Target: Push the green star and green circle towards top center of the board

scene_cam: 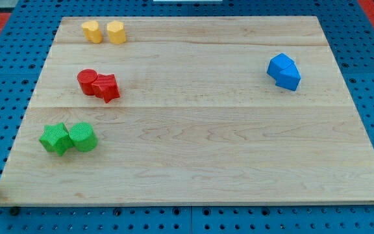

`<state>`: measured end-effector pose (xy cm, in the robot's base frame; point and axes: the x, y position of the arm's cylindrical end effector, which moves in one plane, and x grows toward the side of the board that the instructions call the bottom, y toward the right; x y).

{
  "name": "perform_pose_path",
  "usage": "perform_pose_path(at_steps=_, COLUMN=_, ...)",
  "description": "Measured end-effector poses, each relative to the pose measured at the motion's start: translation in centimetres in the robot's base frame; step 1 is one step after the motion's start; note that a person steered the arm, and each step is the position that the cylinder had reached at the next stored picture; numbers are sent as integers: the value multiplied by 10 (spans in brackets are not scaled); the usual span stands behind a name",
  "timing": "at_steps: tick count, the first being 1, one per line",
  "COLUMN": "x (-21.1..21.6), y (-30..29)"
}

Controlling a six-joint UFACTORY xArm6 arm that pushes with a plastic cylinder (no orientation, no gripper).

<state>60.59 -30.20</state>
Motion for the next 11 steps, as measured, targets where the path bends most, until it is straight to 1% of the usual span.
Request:
perform_pose_path(at_steps=1, x=-40, y=23)
perform_pose_path(at_steps=2, x=-70, y=38)
perform_pose_path(at_steps=3, x=-85, y=45)
perform_pose_path(at_steps=5, x=-89, y=147)
perform_pose_path(at_steps=6, x=-89, y=179)
perform_pose_path(at_steps=7, x=-58, y=174)
perform_pose_path(at_steps=8, x=-53, y=175)
perform_pose_path(at_steps=9, x=-63, y=191)
perform_pose_path(at_steps=10, x=-85, y=215)
perform_pose_path(at_steps=11, x=-91, y=224)
